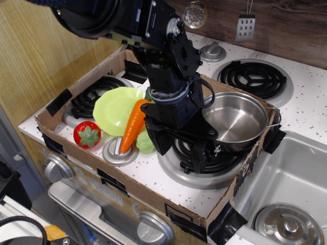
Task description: Take carrot off plate
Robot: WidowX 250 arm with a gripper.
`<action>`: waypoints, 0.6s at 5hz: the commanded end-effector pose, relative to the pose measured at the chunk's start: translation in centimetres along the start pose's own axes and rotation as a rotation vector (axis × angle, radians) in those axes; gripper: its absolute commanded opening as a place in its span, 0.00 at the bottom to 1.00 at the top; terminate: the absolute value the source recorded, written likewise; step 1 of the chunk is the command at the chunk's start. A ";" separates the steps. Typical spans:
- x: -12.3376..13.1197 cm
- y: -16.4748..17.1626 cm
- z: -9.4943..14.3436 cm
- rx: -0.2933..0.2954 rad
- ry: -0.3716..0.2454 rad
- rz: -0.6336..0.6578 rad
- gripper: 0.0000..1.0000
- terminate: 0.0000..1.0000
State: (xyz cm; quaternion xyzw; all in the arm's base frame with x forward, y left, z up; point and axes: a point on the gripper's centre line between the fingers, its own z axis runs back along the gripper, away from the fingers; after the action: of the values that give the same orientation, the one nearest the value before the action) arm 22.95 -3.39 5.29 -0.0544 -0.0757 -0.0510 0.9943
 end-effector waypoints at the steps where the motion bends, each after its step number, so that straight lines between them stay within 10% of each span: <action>1: 0.0 0.0 0.0 0.000 0.000 0.000 1.00 0.00; 3: 0.7 1.8 3.4 0.080 -0.040 0.246 1.00 0.00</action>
State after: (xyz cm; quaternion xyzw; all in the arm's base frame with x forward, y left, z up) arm 22.62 -1.20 7.63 -0.0232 -0.0663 0.0771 0.9945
